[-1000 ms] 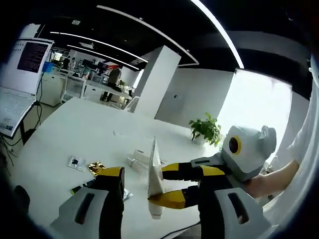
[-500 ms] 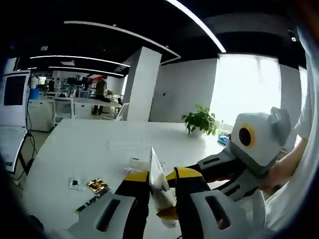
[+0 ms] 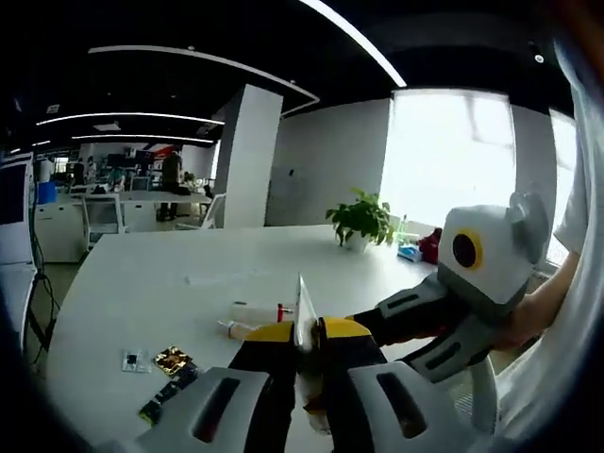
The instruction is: Arrange the skincare products in the storage area until every visible bottle or jar stands upright without overlapping.
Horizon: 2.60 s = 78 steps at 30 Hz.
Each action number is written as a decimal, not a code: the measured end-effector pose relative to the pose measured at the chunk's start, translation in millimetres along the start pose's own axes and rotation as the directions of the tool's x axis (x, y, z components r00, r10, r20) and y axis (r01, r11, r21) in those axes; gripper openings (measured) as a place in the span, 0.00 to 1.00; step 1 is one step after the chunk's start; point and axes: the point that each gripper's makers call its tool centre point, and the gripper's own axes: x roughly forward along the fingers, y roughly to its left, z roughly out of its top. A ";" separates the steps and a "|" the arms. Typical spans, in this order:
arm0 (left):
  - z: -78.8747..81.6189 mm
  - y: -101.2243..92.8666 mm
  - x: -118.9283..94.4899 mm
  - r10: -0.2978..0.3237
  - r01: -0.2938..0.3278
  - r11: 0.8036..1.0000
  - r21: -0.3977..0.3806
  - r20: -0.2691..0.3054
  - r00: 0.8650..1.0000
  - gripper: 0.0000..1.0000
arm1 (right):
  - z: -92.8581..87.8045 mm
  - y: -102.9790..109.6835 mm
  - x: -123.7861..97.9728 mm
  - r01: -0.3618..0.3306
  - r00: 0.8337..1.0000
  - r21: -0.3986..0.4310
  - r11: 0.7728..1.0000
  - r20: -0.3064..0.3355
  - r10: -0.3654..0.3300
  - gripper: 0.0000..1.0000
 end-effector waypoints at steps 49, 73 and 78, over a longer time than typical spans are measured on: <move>-66.4 -112.2 96.9 -0.720 0.749 0.659 0.070 -0.229 0.655 0.04 | -123.9 -62.7 -50.1 -0.408 0.900 -0.112 0.906 -0.212 0.380 0.16; -64.9 -67.8 162.8 -0.695 0.711 0.701 0.054 -0.174 0.698 0.05 | -134.6 -137.8 -15.1 -0.432 0.876 -0.188 0.882 -0.321 0.360 0.16; -61.0 -59.2 172.6 -0.686 0.701 0.711 0.060 -0.163 0.709 0.05 | -132.4 -149.8 -8.1 -0.433 0.876 -0.201 0.878 -0.324 0.358 0.16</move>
